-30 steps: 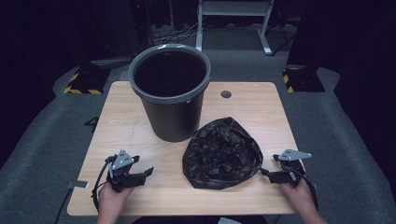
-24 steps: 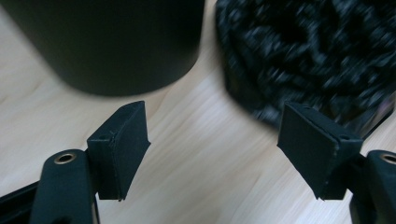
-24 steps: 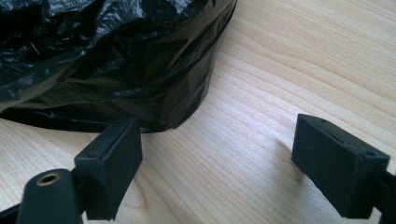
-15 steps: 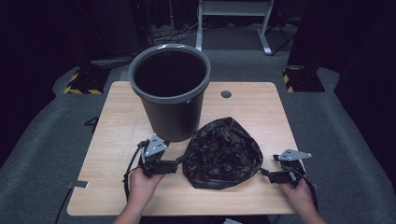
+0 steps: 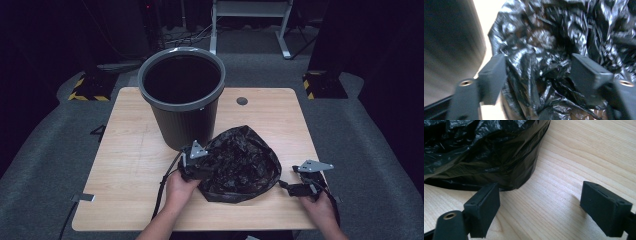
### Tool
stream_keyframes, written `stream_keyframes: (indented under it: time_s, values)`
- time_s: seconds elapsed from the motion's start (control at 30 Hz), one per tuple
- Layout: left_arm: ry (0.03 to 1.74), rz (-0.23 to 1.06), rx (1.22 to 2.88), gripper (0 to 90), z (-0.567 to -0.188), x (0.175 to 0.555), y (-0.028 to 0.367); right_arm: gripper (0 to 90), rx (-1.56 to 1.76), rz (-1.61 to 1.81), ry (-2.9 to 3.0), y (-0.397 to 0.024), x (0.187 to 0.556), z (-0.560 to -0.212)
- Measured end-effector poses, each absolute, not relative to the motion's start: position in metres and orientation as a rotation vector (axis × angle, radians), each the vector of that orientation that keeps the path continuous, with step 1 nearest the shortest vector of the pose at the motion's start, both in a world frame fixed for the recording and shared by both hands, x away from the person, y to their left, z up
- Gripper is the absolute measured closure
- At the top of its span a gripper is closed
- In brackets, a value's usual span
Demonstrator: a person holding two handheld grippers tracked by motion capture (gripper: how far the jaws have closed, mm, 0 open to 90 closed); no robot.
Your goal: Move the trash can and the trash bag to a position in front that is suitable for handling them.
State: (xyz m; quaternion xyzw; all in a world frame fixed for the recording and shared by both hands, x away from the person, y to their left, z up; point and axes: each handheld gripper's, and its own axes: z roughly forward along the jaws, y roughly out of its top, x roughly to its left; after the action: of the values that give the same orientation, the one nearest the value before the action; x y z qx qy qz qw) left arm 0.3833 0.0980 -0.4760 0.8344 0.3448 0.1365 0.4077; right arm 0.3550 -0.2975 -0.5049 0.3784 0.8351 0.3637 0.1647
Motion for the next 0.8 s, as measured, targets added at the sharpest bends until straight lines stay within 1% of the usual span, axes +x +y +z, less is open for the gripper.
stream_keyframes:
  time_s: [0.07, 0.1, 0.2, 0.23, 0.27, 0.4, 0.53, 0.8]
  values:
    - [0.855, 0.349, 2.149, 46.3, -0.482, 0.385, 0.093, 16.3, 1.078, 1.036, 2.380, -0.297, 0.355, -0.505]
    - [0.842, 0.349, 2.167, 56.7, -0.484, 0.384, 0.091, 16.3, 1.078, 1.036, 2.380, -0.297, 0.355, -0.505]
    - [0.816, 0.399, 2.196, 80.0, -0.486, 0.379, 0.089, 16.3, 1.078, 1.036, 2.380, -0.298, 0.355, -0.505]
    - [0.810, 0.422, 2.201, 84.6, -0.485, 0.377, 0.090, 16.3, 1.079, 1.036, 2.380, -0.298, 0.355, -0.505]
    - [0.808, 0.437, 2.205, 87.4, -0.484, 0.375, 0.092, 16.3, 1.079, 1.036, 2.380, -0.298, 0.355, -0.505]
    - [0.812, 0.462, 2.188, 89.2, -0.476, 0.366, 0.104, 16.3, 1.079, 1.036, 2.380, -0.297, 0.355, -0.505]
    - [0.814, 0.508, 2.168, 89.3, -0.463, 0.350, 0.127, 16.3, 1.078, 1.037, 2.380, -0.298, 0.355, -0.505]
    - [0.931, 0.564, 2.096, 89.2, -0.450, 0.317, 0.205, 16.3, 1.070, 1.039, 2.387, -0.297, 0.356, -0.505]
